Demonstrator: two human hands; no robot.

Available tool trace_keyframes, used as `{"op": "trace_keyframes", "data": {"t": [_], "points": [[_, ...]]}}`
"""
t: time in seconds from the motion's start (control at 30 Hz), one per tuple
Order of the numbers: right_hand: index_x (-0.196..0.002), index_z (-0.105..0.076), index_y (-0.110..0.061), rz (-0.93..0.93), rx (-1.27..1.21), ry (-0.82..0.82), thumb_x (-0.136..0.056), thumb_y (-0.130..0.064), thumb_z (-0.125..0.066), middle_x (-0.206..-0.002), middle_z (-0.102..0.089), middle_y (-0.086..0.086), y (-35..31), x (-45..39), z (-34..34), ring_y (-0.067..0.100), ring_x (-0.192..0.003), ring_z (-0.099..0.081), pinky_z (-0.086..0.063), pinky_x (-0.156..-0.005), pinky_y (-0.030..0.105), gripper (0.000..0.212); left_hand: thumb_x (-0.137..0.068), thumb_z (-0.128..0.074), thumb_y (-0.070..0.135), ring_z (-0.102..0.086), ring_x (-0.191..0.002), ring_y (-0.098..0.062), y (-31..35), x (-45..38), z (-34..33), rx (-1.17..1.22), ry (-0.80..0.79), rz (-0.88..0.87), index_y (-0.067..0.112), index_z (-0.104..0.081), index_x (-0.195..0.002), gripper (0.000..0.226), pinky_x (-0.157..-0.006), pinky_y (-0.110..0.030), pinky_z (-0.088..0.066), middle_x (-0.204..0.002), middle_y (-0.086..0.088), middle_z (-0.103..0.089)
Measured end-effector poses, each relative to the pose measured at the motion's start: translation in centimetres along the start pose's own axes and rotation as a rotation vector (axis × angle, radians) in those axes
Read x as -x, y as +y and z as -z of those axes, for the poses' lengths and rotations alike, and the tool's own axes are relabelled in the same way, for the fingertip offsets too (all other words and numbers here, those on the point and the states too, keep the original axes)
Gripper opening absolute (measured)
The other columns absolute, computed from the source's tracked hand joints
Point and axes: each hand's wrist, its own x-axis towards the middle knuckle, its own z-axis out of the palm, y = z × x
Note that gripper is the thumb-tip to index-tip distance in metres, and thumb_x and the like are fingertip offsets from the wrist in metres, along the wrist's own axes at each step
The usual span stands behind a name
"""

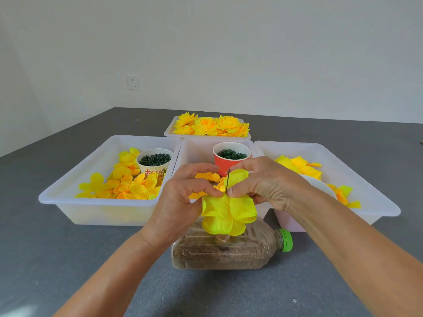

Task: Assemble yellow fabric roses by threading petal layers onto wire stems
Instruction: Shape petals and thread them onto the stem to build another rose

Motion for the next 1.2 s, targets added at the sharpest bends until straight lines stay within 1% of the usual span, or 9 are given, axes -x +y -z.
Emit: {"op": "trace_keyframes", "data": {"t": [0.13, 0.2, 0.3, 0.43, 0.6, 0.8, 0.9, 1.03, 1.2], "points": [[-0.089, -0.061, -0.020, 0.006, 0.009, 0.004, -0.070, 0.011, -0.072, -0.084, -0.068, 0.007, 0.03, -0.02, -0.09, 0.019, -0.072, -0.066, -0.056, -0.062, 0.030, 0.038, -0.068, -0.077, -0.001, -0.062, -0.101, -0.018, 0.26, 0.01, 0.17, -0.027, 0.005, -0.016, 0.024, -0.071, -0.086, 0.031, -0.086, -0.022, -0.049, -0.117, -0.004, -0.060], [-0.089, -0.061, -0.021, 0.012, 0.022, 0.008, -0.070, 0.010, -0.073, -0.082, -0.067, 0.006, 0.02, 0.04, -0.11, 0.018, -0.070, -0.065, -0.056, -0.060, 0.028, 0.038, -0.068, -0.076, -0.004, -0.064, -0.097, -0.019, 0.24, 0.03, 0.16, -0.010, 0.000, -0.018, 0.022, -0.071, -0.086, 0.033, -0.084, -0.022, -0.050, -0.117, -0.004, -0.059], [-0.090, -0.062, -0.020, 0.016, 0.023, 0.025, -0.070, 0.009, -0.073, -0.078, -0.067, 0.004, 0.04, 0.17, -0.15, 0.014, -0.064, -0.065, -0.055, -0.054, 0.025, 0.037, -0.068, -0.075, -0.008, -0.061, -0.101, -0.021, 0.17, 0.04, 0.05, -0.036, -0.012, -0.045, 0.020, -0.070, -0.088, 0.034, -0.085, -0.022, -0.050, -0.115, -0.004, -0.059], [-0.086, -0.063, -0.018, 0.011, 0.004, 0.051, -0.072, 0.005, -0.074, -0.069, -0.066, 0.001, 0.32, 0.49, -0.13, 0.008, -0.050, -0.064, -0.055, -0.048, 0.023, 0.029, -0.067, -0.076, 0.004, -0.061, -0.098, -0.016, 0.23, 0.08, 0.06, -0.033, -0.002, -0.049, 0.018, -0.071, -0.086, 0.024, -0.082, -0.012, -0.046, -0.114, -0.008, -0.060], [-0.097, -0.063, -0.019, -0.008, 0.051, 0.074, -0.070, 0.001, -0.076, -0.069, -0.064, 0.001, 0.53, 0.62, -0.02, 0.011, -0.054, -0.060, -0.054, -0.053, 0.024, 0.036, -0.067, -0.077, -0.001, -0.058, -0.102, -0.015, 0.04, 0.15, -0.01, -0.083, -0.008, -0.042, 0.011, -0.074, -0.083, 0.020, -0.085, -0.008, -0.042, -0.112, -0.009, -0.061], [-0.105, -0.063, -0.016, -0.044, 0.033, 0.075, -0.071, 0.001, -0.076, -0.060, -0.063, -0.002, 0.74, 0.79, -0.10, 0.006, -0.045, -0.058, -0.047, -0.046, 0.020, 0.040, -0.066, -0.079, -0.002, -0.058, -0.102, -0.015, 0.13, 0.23, 0.15, -0.125, -0.013, -0.037, 0.011, -0.075, -0.081, 0.020, -0.084, -0.009, -0.042, -0.112, -0.007, -0.062], [-0.103, -0.062, -0.017, -0.055, 0.027, 0.069, -0.072, 0.001, -0.075, -0.051, -0.062, -0.005, 0.50, 0.78, 0.00, 0.005, -0.041, -0.056, -0.045, -0.044, 0.018, 0.039, -0.066, -0.079, -0.004, -0.057, -0.105, -0.007, 0.25, 0.30, 0.29, -0.128, -0.011, 0.015, 0.016, -0.075, -0.085, 0.028, -0.088, -0.011, -0.042, -0.112, 0.001, -0.062], [-0.097, -0.061, -0.018, -0.060, -0.006, 0.065, -0.074, 0.002, -0.073, -0.047, -0.061, -0.006, 0.40, 0.74, -0.08, 0.005, -0.039, -0.056, -0.045, -0.041, 0.016, 0.034, -0.068, -0.078, -0.001, -0.056, -0.105, 0.000, 0.51, 0.28, 0.35, -0.010, -0.038, 0.161, 0.027, -0.073, -0.082, 0.032, -0.088, -0.012, -0.043, -0.110, 0.007, -0.063], [-0.100, -0.061, -0.017, -0.066, -0.017, 0.080, -0.074, 0.002, -0.073, -0.070, -0.064, 0.006, 0.51, 0.83, -0.21, 0.013, -0.054, -0.058, -0.051, -0.056, 0.025, 0.034, -0.066, -0.079, -0.003, -0.060, -0.096, 0.001, 0.62, -0.08, -0.11, 0.022, -0.059, 0.259, 0.034, -0.065, -0.087, 0.045, -0.082, -0.023, -0.050, -0.108, 0.008, -0.063]]}}
